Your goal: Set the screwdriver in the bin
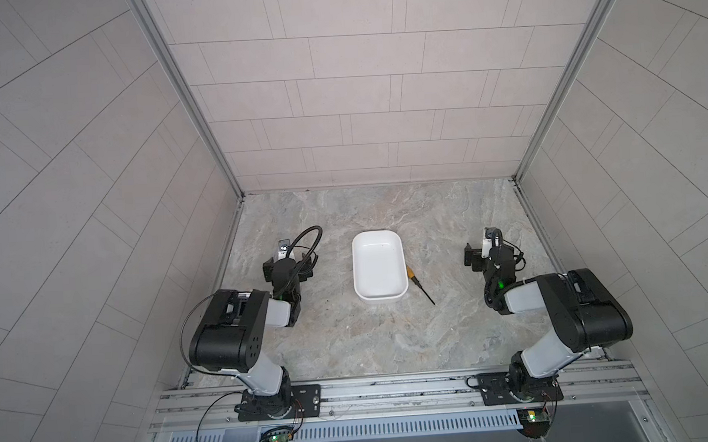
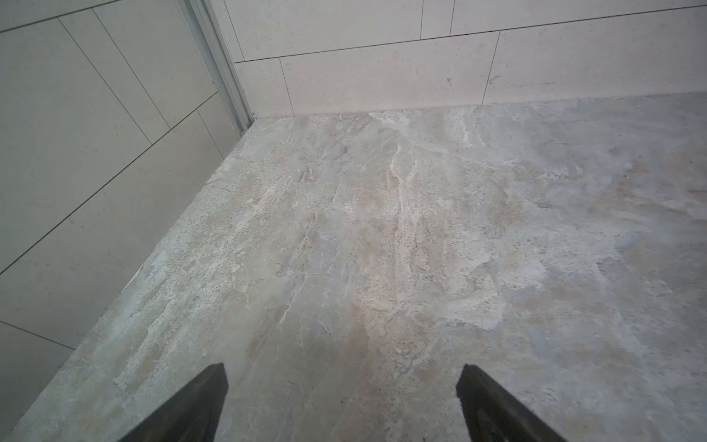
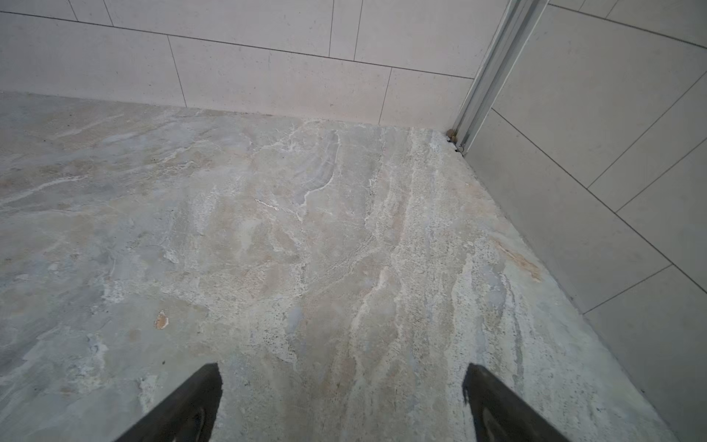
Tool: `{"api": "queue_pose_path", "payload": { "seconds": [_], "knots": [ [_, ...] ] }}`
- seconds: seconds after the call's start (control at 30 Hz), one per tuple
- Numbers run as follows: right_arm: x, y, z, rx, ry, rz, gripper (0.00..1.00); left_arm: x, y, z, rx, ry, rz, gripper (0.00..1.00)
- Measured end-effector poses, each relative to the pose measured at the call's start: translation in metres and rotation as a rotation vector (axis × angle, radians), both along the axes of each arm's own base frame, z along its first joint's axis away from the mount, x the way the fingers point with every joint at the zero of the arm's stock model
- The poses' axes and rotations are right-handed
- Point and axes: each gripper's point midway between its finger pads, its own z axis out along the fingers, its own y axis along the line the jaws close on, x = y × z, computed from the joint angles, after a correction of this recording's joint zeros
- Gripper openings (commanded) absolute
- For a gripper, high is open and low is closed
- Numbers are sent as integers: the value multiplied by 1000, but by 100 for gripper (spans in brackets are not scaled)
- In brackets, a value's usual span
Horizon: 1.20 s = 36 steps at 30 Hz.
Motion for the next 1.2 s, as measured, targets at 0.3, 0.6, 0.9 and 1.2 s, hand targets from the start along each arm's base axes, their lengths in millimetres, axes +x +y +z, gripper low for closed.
{"api": "queue_pose_path", "payload": {
  "seconds": [0.3,0.6,0.9,1.2],
  "knots": [
    [1,2,0,2,1,12,99,0,0,0,0,0,0,100],
    [1,3,0,3,1,16,99,0,0,0,0,0,0,100],
    [1,3,0,1,1,16,99,0,0,0,0,0,0,100],
    [1,3,0,1,1,16,99,0,0,0,0,0,0,100]
  ]
}}
